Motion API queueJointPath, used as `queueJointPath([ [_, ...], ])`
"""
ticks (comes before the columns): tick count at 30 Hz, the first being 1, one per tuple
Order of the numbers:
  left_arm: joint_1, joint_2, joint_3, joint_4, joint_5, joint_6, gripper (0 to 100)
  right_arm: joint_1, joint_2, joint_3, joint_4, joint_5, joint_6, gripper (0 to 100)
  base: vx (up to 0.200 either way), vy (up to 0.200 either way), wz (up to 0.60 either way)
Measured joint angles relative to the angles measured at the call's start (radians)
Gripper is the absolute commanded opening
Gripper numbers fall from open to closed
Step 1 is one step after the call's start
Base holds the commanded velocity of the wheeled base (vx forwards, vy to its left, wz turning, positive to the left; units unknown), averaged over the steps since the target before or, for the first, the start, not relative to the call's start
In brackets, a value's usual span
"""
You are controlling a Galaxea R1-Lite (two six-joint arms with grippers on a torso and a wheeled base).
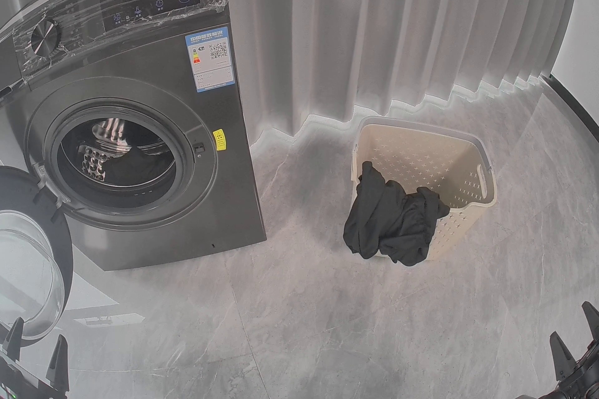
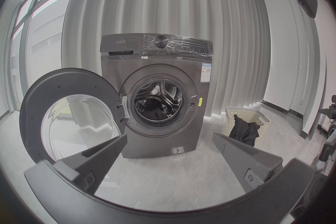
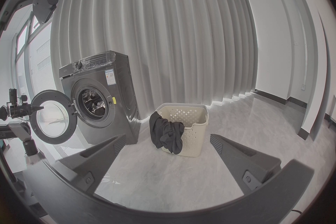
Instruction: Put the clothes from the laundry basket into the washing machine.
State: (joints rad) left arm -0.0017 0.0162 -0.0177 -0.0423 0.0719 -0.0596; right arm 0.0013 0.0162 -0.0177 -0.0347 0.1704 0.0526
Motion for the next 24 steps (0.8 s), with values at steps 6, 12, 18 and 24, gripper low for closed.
queueJointPath([
  [6, 0.0, 0.0, 0.0, 0.0, 0.0, 0.0, 100, 0.0, 0.0, 0.0, -0.001, 0.004, 0.006, 100, 0.0, 0.0, -0.4],
  [12, 0.0, 0.0, 0.0, 0.0, 0.0, 0.0, 100, 0.0, 0.0, 0.0, 0.0, 0.004, 0.002, 100, 0.0, 0.0, 0.0],
  [18, 0.0, 0.0, 0.0, -0.001, 0.0, 0.0, 100, 0.0, 0.0, 0.0, 0.0, 0.004, 0.002, 100, 0.0, 0.0, 0.0],
  [24, 0.0, 0.0, 0.0, 0.0, 0.0, 0.0, 100, 0.0, 0.0, 0.0, 0.0, 0.004, 0.0, 100, 0.0, -0.1, 0.0],
])
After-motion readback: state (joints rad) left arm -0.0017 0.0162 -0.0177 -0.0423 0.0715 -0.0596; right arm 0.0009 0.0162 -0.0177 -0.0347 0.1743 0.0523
